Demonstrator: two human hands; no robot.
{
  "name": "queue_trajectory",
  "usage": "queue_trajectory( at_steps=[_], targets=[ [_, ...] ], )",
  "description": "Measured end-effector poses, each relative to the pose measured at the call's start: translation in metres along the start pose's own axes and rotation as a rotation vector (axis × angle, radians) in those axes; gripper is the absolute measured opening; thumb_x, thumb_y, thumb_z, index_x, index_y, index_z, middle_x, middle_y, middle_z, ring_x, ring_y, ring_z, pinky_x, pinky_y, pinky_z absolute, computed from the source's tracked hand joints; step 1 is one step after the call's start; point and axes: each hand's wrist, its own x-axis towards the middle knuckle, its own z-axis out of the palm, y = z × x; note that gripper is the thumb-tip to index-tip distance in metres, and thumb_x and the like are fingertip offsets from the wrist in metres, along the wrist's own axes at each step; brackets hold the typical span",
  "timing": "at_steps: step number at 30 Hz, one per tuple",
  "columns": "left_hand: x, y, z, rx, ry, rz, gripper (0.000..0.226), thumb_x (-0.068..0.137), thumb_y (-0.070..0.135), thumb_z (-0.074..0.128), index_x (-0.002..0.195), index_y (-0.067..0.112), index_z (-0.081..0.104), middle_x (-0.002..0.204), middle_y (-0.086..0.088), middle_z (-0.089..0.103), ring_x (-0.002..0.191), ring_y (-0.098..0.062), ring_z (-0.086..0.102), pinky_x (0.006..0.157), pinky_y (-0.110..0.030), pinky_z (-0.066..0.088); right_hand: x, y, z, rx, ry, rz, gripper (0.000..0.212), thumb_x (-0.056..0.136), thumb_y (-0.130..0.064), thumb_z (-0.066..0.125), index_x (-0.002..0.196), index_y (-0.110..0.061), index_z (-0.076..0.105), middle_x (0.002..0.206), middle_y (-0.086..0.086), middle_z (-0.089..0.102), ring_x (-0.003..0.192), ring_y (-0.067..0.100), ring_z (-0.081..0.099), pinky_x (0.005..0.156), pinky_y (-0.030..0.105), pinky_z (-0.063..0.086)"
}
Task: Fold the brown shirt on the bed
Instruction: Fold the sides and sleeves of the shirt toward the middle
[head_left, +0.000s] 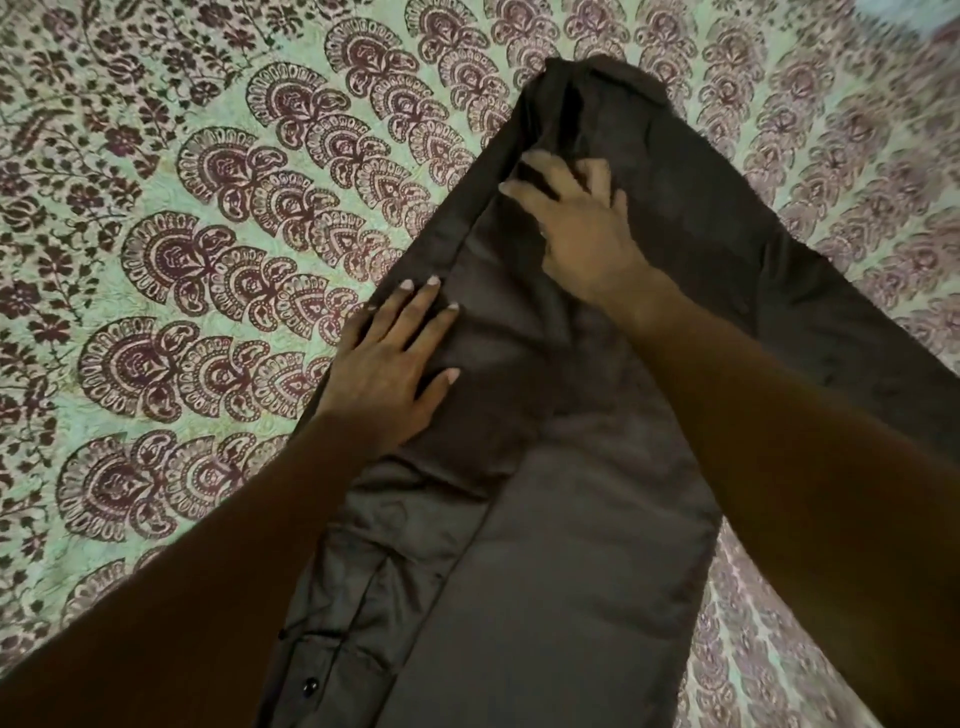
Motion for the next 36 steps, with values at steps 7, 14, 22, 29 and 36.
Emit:
queue_trajectory(
  at_steps=[7, 14, 22, 29, 36],
  targets=[
    [0.0, -0.002, 0.004, 0.068, 0.026, 0.011, 0.069, 0.102, 0.055, 0.041, 0.164, 0.026, 0.027, 0.174, 0.001, 0.013, 0.161, -0.021, 0.016, 0.121, -0.047, 0.028, 0.081, 0.028, -0.036, -0.252, -0.21, -0.226, 0.057, 0.094, -0.013, 0.067, 0.147, -0.026, 0.049, 0.151, 0.007, 0.042, 0.137, 0.039, 0.029, 0.103, 0.063, 0.03],
    [0.003, -0.001, 0.001, 0.069, 0.011, -0.012, 0.072, 0.099, 0.053, 0.046, 0.164, 0.027, 0.027, 0.174, 0.001, 0.017, 0.16, -0.02, 0.019, 0.119, -0.048, 0.031, 0.137, 0.038, -0.056, -0.149, -0.383, -0.287, 0.019, 0.097, -0.032, 0.063, 0.108, -0.017, 0.066, 0.114, 0.019, 0.064, 0.109, 0.041, 0.061, 0.084, 0.045, 0.052],
    [0.004, -0.001, 0.001, 0.071, -0.004, -0.023, 0.075, 0.098, 0.053, 0.047, 0.164, 0.026, 0.025, 0.174, 0.003, 0.015, 0.16, -0.019, 0.018, 0.118, -0.046, 0.03, 0.132, 0.04, -0.041, 0.052, -0.095, -0.129, 0.046, 0.088, -0.02, 0.077, 0.125, -0.012, 0.052, 0.136, 0.016, 0.045, 0.115, 0.042, 0.058, 0.083, 0.05, 0.055],
    [0.005, -0.001, 0.0, 0.043, -0.004, -0.032, 0.077, 0.096, 0.052, 0.051, 0.164, 0.027, 0.027, 0.174, 0.003, 0.017, 0.159, -0.019, 0.02, 0.118, -0.046, 0.031, 0.027, 0.028, 0.013, 0.604, 0.002, 0.686, 0.035, 0.094, -0.044, 0.068, 0.105, -0.011, 0.066, 0.109, 0.017, 0.069, 0.11, 0.037, 0.063, 0.088, 0.037, 0.049],
    [0.004, -0.001, 0.0, 0.057, -0.004, -0.033, 0.076, 0.096, 0.052, 0.051, 0.164, 0.027, 0.028, 0.174, 0.004, 0.017, 0.16, -0.018, 0.019, 0.118, -0.046, 0.031, 0.001, 0.006, 0.014, 1.301, -0.269, 0.802, 0.032, 0.082, -0.019, 0.086, 0.109, -0.006, 0.075, 0.103, 0.006, 0.078, 0.093, 0.02, 0.074, 0.07, 0.027, 0.056]
  ],
)
